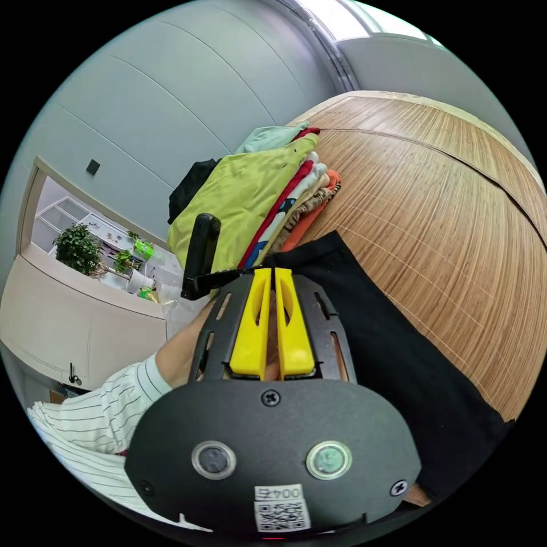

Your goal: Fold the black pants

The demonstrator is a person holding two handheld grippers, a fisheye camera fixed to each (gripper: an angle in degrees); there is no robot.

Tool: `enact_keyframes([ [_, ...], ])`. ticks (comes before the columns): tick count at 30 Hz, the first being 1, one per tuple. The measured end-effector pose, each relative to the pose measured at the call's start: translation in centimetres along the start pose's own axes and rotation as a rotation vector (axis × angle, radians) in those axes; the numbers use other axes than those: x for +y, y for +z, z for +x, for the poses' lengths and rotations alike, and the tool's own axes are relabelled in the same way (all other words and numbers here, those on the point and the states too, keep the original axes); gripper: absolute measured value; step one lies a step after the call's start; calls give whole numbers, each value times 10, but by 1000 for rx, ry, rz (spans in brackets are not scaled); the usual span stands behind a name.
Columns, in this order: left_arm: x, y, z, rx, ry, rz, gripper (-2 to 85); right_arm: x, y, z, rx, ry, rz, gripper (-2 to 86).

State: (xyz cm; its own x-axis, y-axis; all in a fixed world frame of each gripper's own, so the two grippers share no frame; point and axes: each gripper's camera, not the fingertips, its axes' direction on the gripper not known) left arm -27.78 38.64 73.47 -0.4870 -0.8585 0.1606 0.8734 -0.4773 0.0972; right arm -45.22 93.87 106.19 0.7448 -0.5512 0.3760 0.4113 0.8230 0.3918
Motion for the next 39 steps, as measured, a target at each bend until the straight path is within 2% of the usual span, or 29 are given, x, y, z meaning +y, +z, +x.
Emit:
enact_keyframes([
  [3,4,0,-16,-61,-1,-14,1,16,36,19,3,80,7,9],
  [10,8,-4,15,-285,150,41,2,50,63,53,-116,213,53,18],
  [16,26,16,55,-480,258,67,1,61,86,55,-216,211,8,75],
  [21,41,56,91,-549,362,48,1,95,49,48,-252,180,141,95],
  [26,56,129,103,-564,424,-33,1,154,7,37,-145,44,153,97],
  [30,61,193,81,-681,444,-161,0,163,-1,27,-126,-1,97,79],
  [33,58,201,65,-641,442,-165,0,178,-35,45,-40,92,136,68],
  [35,54,206,58,-634,434,-167,0,204,-68,71,152,196,171,67],
  [37,51,219,53,-651,463,-164,1,226,-80,92,247,265,157,67],
  [39,50,226,48,-649,460,-164,1,242,-78,109,207,315,103,65],
])
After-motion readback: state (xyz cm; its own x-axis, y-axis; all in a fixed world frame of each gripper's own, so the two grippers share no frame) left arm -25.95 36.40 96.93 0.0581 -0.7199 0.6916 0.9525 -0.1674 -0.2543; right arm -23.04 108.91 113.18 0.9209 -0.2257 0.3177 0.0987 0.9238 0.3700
